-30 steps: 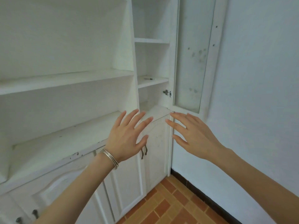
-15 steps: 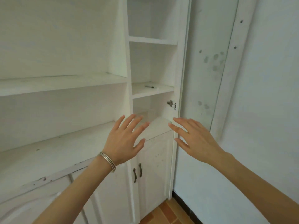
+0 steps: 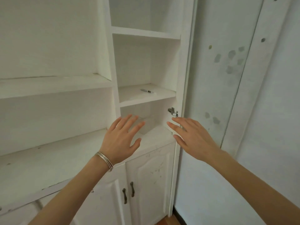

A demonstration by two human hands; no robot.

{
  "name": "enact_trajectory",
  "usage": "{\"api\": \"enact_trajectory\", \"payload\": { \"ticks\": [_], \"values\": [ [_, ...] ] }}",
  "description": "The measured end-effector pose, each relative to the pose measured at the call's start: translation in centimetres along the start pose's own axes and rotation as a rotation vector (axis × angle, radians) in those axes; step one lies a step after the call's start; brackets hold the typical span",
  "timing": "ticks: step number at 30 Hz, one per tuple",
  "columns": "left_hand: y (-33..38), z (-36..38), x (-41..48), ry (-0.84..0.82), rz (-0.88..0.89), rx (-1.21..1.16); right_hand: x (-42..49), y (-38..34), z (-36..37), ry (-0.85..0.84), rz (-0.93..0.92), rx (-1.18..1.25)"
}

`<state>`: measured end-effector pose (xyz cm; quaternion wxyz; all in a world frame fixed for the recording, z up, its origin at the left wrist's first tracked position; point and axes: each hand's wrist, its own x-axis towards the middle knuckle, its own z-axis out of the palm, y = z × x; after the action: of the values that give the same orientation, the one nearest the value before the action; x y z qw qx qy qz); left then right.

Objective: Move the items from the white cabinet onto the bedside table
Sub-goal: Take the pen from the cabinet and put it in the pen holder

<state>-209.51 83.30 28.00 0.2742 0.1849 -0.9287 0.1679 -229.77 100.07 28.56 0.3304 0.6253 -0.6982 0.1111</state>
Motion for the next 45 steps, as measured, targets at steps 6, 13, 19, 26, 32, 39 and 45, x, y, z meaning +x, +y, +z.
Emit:
{"api": "enact_trajectory", "payload": {
  "ticks": [6, 13, 19, 26, 32, 39, 45],
  "values": [
    [-3.0, 4.5, 4.8, 0.036, -0.01, 0.009, 5.3, 4.1, 4.8, -0.011, 0.01, 0.009],
    [-7.2, 9.3, 14.1, 0.044, 0.017, 0.008, 13.8, 7.8, 9.2, 0.033, 0.033, 0.06],
    [-8.2, 14.1, 18.4, 0.036, -0.014, -0.034, 17.8, 10.0, 14.5, 0.007, 0.057, 0.082],
    [-9.5, 17.2, 19.0, -0.058, 0.002, 0.122, 23.0, 12.5, 19.0, 0.087, 0.048, 0.169],
    [-9.7, 17.6, 18.9, -0.019, 0.01, 0.179, 27.1, 14.0, 21.9, -0.046, 0.066, 0.3],
    [-9.6, 17.6, 18.9, -0.023, -0.011, 0.212, 28.5, 14.5, 23.0, -0.047, 0.116, 0.465],
    [-9.5, 17.5, 18.9, -0.052, -0.026, 0.216, 28.3, 14.7, 22.5, 0.028, 0.146, 0.607]
  ]
}}
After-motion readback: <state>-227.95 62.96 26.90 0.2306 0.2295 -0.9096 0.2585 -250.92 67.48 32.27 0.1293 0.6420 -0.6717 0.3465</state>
